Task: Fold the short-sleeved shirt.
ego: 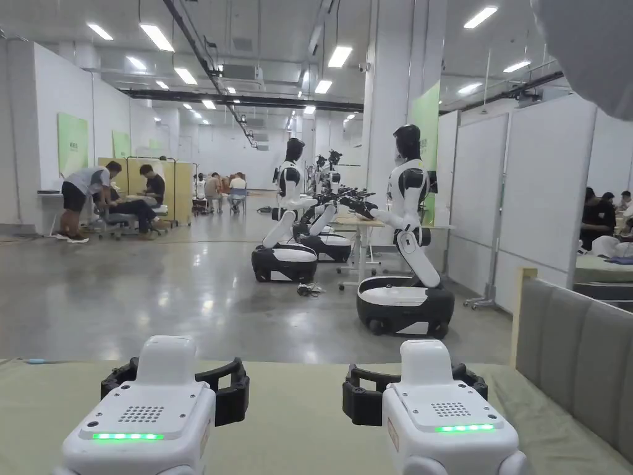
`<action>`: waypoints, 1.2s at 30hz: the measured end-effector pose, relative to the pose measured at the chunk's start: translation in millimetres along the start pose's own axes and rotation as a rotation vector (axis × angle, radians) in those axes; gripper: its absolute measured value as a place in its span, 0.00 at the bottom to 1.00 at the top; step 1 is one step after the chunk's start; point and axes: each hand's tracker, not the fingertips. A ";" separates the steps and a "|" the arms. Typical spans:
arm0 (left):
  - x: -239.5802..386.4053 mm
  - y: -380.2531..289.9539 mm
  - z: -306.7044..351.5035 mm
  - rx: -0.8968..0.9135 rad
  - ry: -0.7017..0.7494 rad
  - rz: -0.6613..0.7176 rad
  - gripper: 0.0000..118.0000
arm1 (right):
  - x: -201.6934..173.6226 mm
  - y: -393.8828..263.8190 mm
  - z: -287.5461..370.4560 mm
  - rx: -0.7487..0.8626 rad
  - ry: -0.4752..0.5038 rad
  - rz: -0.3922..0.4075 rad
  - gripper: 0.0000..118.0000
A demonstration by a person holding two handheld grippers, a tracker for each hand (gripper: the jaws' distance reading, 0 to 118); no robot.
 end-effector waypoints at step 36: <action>-189.2 -36.2 90.6 -0.169 0.371 -0.012 0.03 | -203.8 -25.3 12.6 -0.054 0.445 0.049 0.00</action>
